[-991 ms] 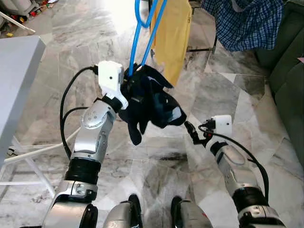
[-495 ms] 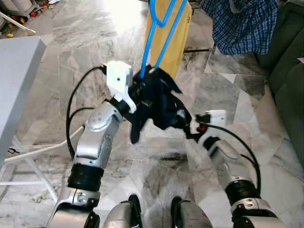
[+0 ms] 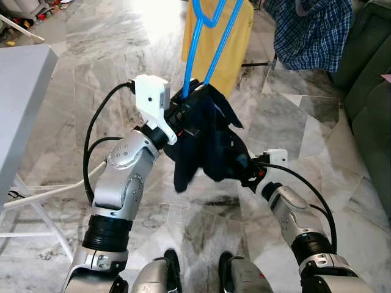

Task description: Hang hanger

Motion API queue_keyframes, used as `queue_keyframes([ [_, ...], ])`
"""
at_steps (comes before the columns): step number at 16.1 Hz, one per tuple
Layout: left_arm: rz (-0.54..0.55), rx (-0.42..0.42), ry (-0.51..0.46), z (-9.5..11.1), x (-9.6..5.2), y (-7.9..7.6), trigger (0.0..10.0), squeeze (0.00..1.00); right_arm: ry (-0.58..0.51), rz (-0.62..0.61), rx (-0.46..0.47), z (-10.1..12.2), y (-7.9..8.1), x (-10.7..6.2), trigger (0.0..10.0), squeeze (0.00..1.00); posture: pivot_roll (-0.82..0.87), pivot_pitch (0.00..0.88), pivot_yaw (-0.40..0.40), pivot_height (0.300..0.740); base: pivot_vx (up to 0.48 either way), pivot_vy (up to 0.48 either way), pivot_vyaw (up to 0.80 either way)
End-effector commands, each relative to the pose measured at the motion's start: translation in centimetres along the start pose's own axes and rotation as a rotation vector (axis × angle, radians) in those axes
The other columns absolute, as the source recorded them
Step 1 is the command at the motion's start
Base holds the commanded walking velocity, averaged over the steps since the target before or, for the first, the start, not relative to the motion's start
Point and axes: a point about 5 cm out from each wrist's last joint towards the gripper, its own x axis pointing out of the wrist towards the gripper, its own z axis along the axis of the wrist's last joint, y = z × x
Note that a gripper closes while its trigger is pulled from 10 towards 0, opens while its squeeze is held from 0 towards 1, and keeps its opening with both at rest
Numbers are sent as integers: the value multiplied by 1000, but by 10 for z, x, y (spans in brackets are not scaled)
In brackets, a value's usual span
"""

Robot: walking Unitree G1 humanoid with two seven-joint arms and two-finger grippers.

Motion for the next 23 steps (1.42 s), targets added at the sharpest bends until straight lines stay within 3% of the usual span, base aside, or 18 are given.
queue_keyframes([
  [1, -29, 8, -38, 10, -3, -4, 0, 0, 34, -35, 36, -8, -3, -1, 0, 0, -33, 280, 32, 740, 0, 0, 0],
  [5, -38, -4, -39, 12, -4, -6, 0, 0, 4, -99, 47, -2, -12, -2, 0, 0, -36, 282, 27, 740, 0, 0, 0],
  [9, -30, -8, -30, 10, -6, -5, 0, 0, -58, -182, 37, 12, -33, -11, 0, 0, -47, 284, 20, 740, 0, 0, 0],
  [15, 2, 2, -16, 6, -10, 6, 0, 0, -188, -359, 25, 46, -88, -49, 0, 0, -70, 284, 20, 740, 0, 0, 0],
  [20, -16, 21, 12, -3, -12, 4, 0, 0, -249, -370, 5, 66, -89, -50, 0, 0, -76, 278, 27, 740, 0, 0, 0],
  [23, -25, 74, 94, -33, -35, 10, 0, 0, -348, -369, -14, 104, -84, -49, 0, 0, -78, 277, 30, 740, 0, 0, 0],
])
